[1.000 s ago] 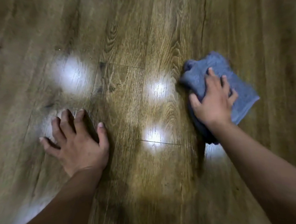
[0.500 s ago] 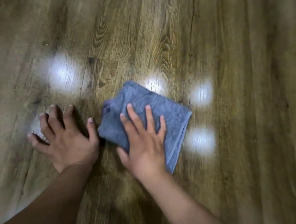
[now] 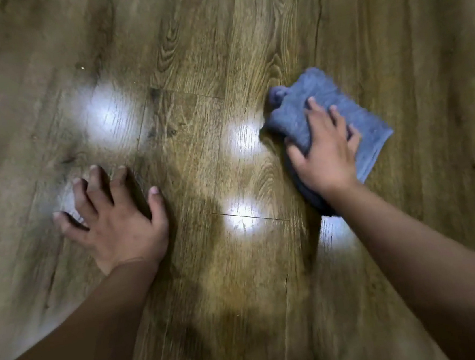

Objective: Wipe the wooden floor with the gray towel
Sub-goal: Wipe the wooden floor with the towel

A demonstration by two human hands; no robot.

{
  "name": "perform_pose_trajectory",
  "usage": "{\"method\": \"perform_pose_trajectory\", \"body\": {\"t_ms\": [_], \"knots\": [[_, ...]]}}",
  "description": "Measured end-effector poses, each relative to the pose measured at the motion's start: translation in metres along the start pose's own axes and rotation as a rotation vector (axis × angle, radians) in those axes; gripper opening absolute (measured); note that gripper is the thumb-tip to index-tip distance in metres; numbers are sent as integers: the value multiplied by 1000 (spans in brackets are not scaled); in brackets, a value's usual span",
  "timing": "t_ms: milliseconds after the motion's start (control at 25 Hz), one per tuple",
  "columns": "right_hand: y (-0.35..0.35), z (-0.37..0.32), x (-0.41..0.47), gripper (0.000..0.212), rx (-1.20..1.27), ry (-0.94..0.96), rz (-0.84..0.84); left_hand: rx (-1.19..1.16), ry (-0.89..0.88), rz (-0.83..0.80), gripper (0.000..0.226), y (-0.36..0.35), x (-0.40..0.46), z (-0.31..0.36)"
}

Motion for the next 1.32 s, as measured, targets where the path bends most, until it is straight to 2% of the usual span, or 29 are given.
{"method": "perform_pose_trajectory", "body": {"t_ms": [120,240,320,440,640,800,880,960,1080,1200,1320], "knots": [[8,27,52,70,59,-155,61,4,0,-6,58,-1,0,0],[4,14,44,71,99,-154,101,20,5,-6,58,-1,1,0],[0,-11,15,72,103,-59,95,16,6,-7,58,-2,0,-1],[-12,-62,-44,76,86,110,-25,13,5,-12,59,-2,0,0],[-41,-138,-156,86,-56,349,-143,-3,-7,-1,59,-2,-1,0],[-35,-123,-126,85,-89,474,-182,-6,-6,-7,58,-2,-1,-1],[-26,-94,-74,79,-63,375,-160,10,-4,-9,59,-3,0,-1],[-15,-63,-15,74,-42,192,-95,17,-5,-6,59,-4,0,-1],[-11,-49,37,68,9,-43,20,42,0,-24,60,-6,0,-2],[-14,-55,38,67,-12,-53,95,56,8,-86,63,-5,1,3],[-11,-54,37,70,-49,-19,90,51,27,-170,65,0,-2,4]]}}
Point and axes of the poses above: each hand's wrist, its own x-axis towards the middle knuckle, its own y-axis out of the back of the hand, z = x × y, the point moved 8 cm from there along x, towards the middle knuckle, and after that the axes turned 4 degrees about y, right-handed, at the moved point
